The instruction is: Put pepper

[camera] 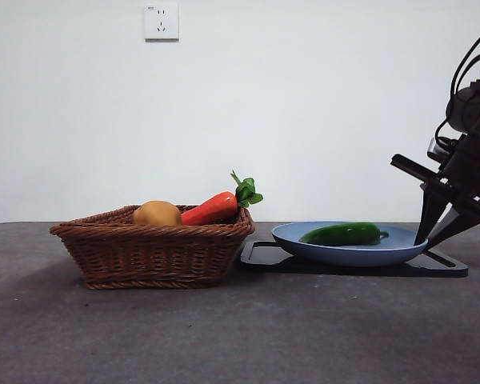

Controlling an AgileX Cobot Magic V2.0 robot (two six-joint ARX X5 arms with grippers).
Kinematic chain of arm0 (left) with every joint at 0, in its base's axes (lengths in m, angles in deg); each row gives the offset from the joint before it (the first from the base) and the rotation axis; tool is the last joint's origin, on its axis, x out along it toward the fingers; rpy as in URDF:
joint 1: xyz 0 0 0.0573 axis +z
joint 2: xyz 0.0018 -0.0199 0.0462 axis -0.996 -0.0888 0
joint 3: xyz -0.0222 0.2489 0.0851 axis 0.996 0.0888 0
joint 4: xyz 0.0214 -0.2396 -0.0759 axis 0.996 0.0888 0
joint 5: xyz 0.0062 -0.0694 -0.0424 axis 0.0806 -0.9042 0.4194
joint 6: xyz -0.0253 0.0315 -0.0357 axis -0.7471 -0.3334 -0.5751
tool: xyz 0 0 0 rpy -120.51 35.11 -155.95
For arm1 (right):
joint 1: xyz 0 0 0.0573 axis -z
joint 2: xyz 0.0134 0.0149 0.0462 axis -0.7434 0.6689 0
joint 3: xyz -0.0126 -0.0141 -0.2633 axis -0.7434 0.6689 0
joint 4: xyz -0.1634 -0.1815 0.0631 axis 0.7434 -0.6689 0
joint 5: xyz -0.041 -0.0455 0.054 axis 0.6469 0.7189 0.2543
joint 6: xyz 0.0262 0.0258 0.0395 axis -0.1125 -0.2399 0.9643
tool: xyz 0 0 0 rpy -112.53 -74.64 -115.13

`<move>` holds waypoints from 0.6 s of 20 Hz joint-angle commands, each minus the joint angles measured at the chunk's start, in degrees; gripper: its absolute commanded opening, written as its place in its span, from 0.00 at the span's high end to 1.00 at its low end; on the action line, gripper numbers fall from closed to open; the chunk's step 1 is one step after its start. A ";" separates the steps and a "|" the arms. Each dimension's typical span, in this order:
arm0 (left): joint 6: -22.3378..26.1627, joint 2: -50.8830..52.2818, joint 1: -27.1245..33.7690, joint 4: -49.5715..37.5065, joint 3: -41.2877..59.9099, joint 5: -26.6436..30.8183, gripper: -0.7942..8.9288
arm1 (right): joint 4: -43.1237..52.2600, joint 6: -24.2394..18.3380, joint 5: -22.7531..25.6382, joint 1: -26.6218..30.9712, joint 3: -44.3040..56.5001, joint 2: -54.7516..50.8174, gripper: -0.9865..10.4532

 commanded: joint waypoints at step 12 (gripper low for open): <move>-0.35 -0.48 -0.35 1.20 -0.87 0.55 0.70 | -8.09 -5.75 0.00 0.26 -1.27 -7.45 0.77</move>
